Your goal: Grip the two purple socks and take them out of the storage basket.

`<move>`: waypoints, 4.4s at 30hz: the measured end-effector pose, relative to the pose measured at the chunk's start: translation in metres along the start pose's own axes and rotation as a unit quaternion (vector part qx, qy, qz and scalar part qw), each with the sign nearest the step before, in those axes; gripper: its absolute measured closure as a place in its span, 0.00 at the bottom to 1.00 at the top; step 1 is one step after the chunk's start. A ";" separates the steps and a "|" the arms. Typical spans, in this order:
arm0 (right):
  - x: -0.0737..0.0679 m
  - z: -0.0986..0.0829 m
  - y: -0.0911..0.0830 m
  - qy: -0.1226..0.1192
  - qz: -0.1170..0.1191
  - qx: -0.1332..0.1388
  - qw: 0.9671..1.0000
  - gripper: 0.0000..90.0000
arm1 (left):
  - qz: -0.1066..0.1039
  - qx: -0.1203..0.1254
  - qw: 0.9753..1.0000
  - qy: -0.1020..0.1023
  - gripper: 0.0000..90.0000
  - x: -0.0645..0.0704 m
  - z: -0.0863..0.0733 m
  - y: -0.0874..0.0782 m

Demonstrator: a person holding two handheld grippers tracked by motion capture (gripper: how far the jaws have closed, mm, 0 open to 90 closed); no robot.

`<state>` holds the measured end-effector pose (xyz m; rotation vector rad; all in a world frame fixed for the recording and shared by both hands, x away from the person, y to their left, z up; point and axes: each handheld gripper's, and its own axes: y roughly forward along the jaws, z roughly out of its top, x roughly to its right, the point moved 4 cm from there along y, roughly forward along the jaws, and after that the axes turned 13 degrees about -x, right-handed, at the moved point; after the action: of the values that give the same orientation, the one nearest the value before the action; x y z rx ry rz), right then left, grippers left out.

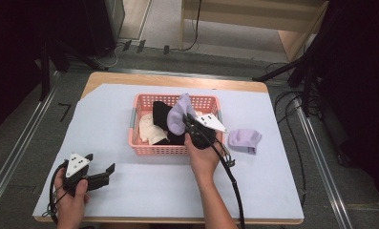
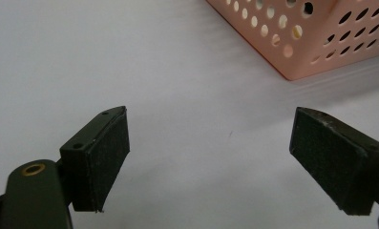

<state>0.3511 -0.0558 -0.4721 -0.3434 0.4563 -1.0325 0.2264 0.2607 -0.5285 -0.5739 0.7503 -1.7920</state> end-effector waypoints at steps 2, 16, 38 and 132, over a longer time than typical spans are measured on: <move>0.000 0.001 -0.003 0.000 0.002 0.007 1.000 0.92 | 0.000 0.000 1.000 -0.001 0.16 0.000 0.000 0.000; -0.014 -0.013 0.013 -0.014 0.014 -0.127 0.992 0.90 | 0.002 -0.002 1.000 0.001 0.16 0.000 0.000 0.000; -0.007 -0.005 0.026 0.036 -0.001 -0.121 0.992 0.70 | 0.003 -0.001 1.000 0.002 0.16 0.000 0.000 0.000; 0.149 -0.033 -0.097 0.028 -0.157 0.121 0.980 1.00 | 0.005 -0.001 1.000 0.001 0.16 0.000 0.000 0.000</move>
<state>0.3265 -0.2345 -0.4835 -0.1717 0.3265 -1.3943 0.2263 0.2603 -0.5287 -0.5690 0.7547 -1.7839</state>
